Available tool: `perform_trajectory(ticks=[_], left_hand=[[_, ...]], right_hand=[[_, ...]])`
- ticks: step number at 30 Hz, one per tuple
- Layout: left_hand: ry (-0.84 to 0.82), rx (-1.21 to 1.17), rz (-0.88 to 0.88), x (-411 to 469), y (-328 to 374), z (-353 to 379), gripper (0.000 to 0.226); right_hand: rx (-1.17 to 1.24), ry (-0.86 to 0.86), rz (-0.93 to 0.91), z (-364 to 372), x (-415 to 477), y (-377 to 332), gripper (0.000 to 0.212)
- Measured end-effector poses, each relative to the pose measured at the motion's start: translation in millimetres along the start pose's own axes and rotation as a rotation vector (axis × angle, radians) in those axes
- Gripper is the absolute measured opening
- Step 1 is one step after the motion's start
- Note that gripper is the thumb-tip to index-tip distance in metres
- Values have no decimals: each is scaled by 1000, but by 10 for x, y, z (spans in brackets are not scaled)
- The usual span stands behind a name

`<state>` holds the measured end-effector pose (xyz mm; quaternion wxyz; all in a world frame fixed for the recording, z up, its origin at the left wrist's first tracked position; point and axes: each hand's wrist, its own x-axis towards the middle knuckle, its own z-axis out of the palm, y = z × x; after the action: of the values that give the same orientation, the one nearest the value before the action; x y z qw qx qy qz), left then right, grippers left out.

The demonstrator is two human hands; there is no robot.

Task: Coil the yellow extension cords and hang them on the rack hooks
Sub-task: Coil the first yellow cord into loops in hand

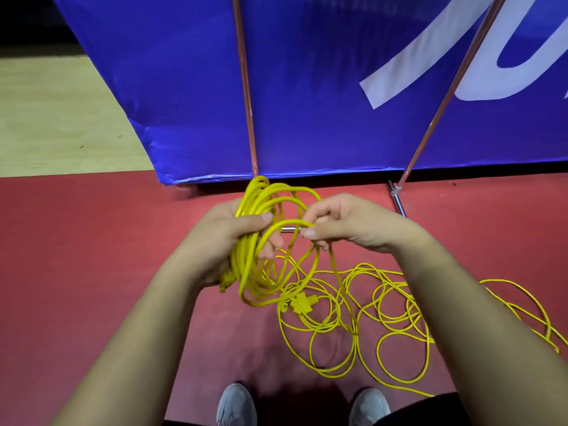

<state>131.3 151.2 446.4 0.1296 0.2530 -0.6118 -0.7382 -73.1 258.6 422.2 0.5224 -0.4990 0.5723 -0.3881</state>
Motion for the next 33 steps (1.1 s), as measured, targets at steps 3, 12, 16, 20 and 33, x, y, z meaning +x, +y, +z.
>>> perform_trajectory(ticks=[3, 12, 16, 20, 33], left_hand=[[58, -228, 6, -8, 27, -89, 18], [-9, -269, -213, -77, 26, -28, 42], [-12, -346, -194, -55, 48, 13, 27], [3, -339, -221, -23, 6, -13, 22], [-5, -454, -92, 5, -21, -250, 22]], right_hand=[[-88, 151, 66, -116, -26, 171, 6], [-107, 457, -88, -41, 29, 0, 15], [-337, 405, -96, 111, 62, -152, 20], [-497, 392, -91, 192, 54, -233, 20], [-108, 235, 133, -79, 4, 433, 8]])
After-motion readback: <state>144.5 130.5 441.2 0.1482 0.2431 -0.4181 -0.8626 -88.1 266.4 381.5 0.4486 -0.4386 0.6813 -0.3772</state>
